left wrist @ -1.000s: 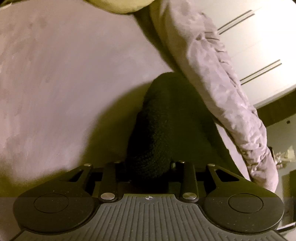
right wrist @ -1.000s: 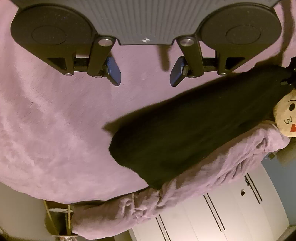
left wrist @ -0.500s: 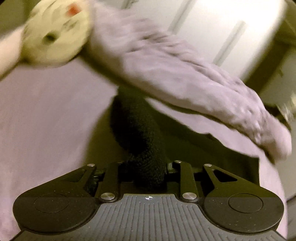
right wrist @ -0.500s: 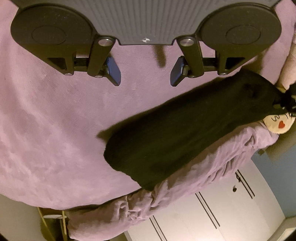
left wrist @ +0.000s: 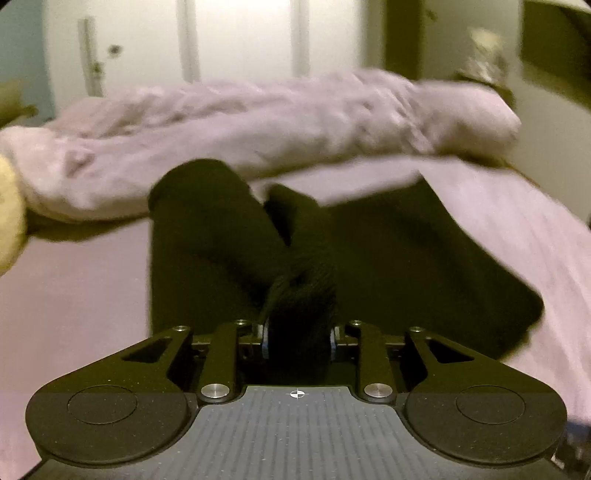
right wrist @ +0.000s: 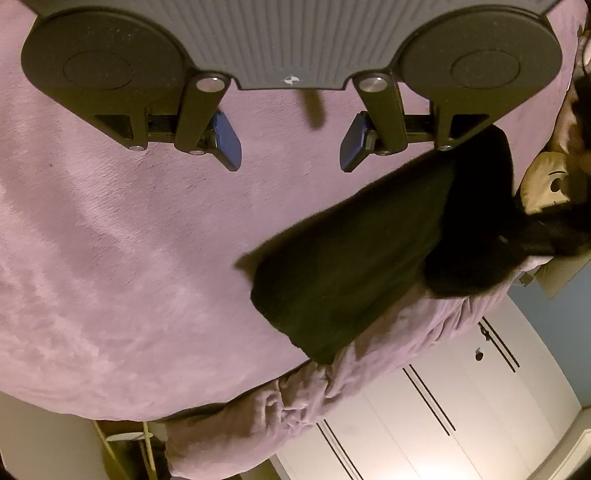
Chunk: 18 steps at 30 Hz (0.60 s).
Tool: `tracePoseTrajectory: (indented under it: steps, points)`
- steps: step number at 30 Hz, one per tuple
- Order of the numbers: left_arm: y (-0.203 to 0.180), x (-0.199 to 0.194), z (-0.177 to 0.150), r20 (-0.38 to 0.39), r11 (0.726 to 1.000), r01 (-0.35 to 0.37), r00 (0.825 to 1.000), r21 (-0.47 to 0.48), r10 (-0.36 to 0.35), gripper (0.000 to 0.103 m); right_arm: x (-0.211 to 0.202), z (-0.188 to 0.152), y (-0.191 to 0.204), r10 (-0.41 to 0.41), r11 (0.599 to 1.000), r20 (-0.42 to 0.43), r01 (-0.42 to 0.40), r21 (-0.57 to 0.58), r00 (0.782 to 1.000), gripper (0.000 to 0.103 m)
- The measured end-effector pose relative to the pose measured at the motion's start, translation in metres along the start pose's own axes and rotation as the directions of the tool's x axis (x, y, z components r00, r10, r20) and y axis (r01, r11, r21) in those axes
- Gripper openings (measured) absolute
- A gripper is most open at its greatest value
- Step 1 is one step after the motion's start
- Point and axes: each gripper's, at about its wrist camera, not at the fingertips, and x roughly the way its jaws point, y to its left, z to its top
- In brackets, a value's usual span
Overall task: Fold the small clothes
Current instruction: 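Lift the held end and fold it over with the left gripper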
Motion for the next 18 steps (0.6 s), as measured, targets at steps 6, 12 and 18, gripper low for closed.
tracePoseTrajectory:
  steps: [6, 12, 18]
  points:
    - [0.005, -0.017, -0.032, -0.017, 0.998, 0.063, 0.998, 0.015, -0.063, 0.053, 0.0, 0.003, 0.004, -0.005, 1.0, -0.002, 0.005, -0.012, 1.0, 0.059]
    - [0.062, -0.06, -0.065, -0.01, 0.969, 0.072, 0.997, -0.235, -0.076, 0.061, 0.011, 0.018, 0.023, 0.053, 0.998, -0.015, -0.053, -0.02, 0.998, 0.059]
    - [0.11, -0.084, -0.124, -0.122, 0.943, -0.106, 0.99, -0.317, 0.071, 0.063, 0.032, 0.053, 0.076, 0.18, 0.977, 0.003, -0.179, -0.113, 0.984, 0.063]
